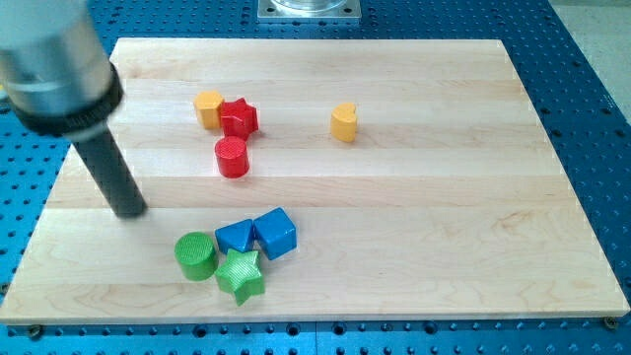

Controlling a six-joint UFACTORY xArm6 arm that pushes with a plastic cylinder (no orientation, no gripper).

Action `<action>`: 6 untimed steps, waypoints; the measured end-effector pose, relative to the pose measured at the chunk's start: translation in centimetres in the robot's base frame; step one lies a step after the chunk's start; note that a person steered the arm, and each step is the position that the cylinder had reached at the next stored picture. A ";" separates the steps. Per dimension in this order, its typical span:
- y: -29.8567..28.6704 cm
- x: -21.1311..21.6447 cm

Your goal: Push the red circle to the left of the heart

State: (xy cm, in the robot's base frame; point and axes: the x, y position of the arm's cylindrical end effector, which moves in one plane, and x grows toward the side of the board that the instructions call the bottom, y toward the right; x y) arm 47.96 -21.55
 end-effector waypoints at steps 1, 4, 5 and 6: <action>9.0 -1.9; 2.5 -3.1; -0.3 -10.0; 7.4 -12.9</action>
